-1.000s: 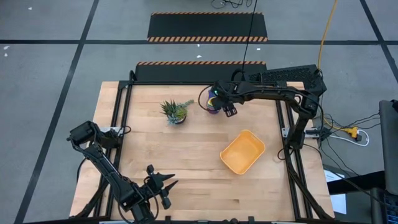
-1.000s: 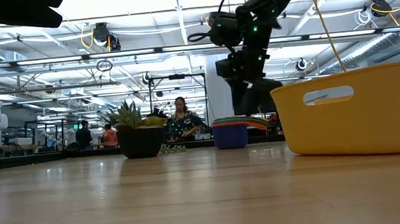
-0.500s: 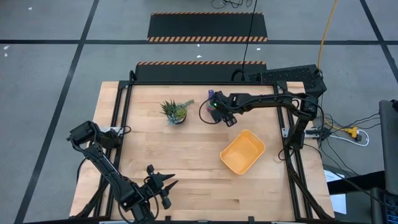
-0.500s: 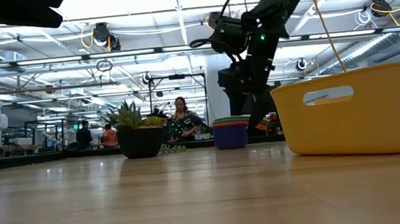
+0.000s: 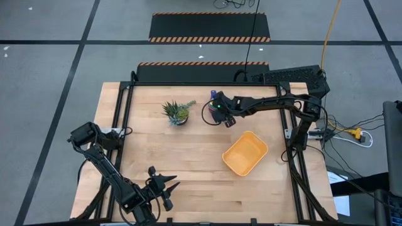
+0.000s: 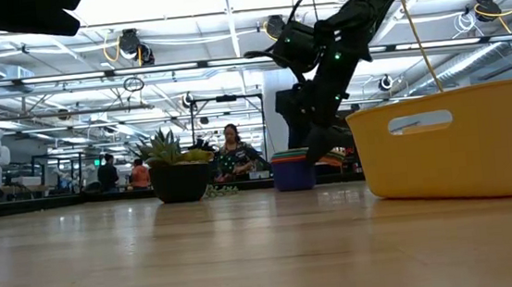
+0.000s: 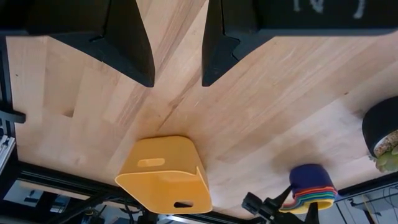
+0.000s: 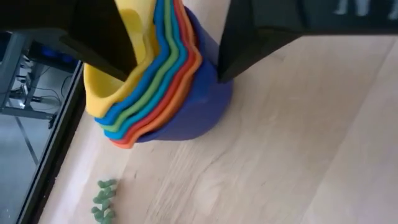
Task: Nest measuring cups in basket
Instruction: Stack the measuring cups on the purple measuring cup
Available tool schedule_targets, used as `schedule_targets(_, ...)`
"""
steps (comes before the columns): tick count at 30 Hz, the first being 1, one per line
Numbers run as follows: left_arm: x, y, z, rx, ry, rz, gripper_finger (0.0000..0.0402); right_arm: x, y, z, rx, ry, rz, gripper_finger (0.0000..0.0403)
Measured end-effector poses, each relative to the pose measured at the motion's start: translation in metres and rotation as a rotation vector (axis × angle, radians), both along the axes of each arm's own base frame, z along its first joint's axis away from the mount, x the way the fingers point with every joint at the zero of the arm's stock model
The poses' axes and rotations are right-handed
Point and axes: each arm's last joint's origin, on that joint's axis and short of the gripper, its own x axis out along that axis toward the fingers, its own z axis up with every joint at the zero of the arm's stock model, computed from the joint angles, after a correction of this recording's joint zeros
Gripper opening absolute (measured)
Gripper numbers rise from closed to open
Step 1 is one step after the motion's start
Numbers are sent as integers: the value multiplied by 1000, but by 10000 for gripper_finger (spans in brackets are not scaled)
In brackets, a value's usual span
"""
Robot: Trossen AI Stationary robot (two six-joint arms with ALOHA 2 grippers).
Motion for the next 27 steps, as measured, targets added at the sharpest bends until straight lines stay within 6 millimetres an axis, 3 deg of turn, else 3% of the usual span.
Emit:
schedule_targets(5,0,0,0,-1,0,0,136,0,0,0,4,-6,-6,149)
schedule_targets(15,-1,-1,0,-2,0,-4,136,0,0,0,9,-12,-18,62)
schedule_targets(20,-1,-1,0,-3,-1,-3,136,0,-1,0,-9,0,10,63)
schedule_targets(27,-1,-1,0,-5,-2,-3,136,6,-5,6,-112,-47,-11,189)
